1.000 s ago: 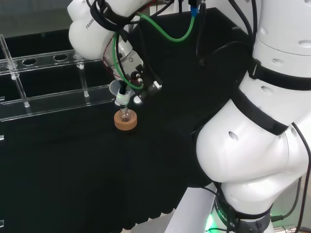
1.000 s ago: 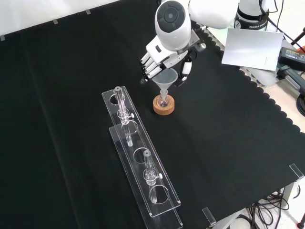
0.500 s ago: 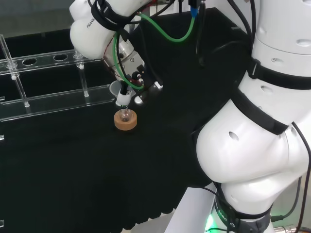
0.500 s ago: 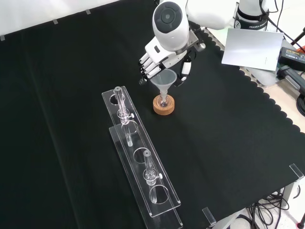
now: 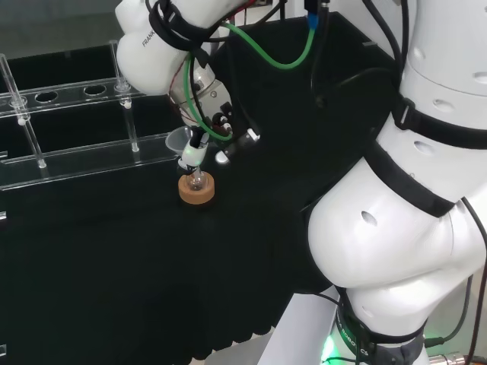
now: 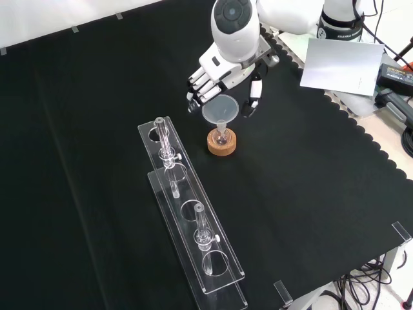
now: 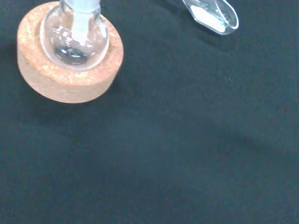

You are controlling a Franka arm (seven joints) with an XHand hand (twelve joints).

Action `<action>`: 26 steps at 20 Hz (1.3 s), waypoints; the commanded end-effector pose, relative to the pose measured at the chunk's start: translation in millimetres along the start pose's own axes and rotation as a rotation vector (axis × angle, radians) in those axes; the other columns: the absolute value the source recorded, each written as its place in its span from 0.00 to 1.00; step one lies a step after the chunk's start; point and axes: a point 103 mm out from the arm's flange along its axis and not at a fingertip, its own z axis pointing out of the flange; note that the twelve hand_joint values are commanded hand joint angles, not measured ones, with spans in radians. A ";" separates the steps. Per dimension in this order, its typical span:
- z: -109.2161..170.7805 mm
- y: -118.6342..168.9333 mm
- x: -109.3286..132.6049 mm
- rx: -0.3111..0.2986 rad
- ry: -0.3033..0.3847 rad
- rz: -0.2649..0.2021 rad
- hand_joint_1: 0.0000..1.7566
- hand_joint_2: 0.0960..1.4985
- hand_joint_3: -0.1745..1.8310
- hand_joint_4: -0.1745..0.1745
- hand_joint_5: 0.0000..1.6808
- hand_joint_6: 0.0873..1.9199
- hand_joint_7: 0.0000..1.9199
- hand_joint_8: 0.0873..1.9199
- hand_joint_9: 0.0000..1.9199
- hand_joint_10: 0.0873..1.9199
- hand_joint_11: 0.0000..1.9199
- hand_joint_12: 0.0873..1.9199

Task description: Place the funnel on the round-bottom flask.

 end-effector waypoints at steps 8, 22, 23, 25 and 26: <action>-19.2 -27.1 -22.8 -0.220 0.108 -0.052 0.24 0.42 0.23 0.35 0.07 0.00 0.00 0.17 0.06 0.40 0.06 0.77; -29.4 -40.4 -78.5 -0.171 0.226 -0.061 0.28 0.46 0.22 0.33 0.13 0.00 0.02 0.32 0.17 0.36 0.12 0.74; -29.7 -37.3 -84.8 -0.159 0.236 -0.061 0.29 0.46 0.23 0.34 0.14 0.00 0.03 0.33 0.18 0.36 0.13 0.74; -29.3 -30.1 -98.8 -0.140 0.267 -0.057 0.30 0.47 0.23 0.34 0.14 0.00 0.04 0.33 0.19 0.35 0.13 0.73; -28.6 -26.7 -104.9 -0.129 0.284 -0.057 0.30 0.47 0.23 0.35 0.15 0.00 0.04 0.33 0.19 0.34 0.14 0.73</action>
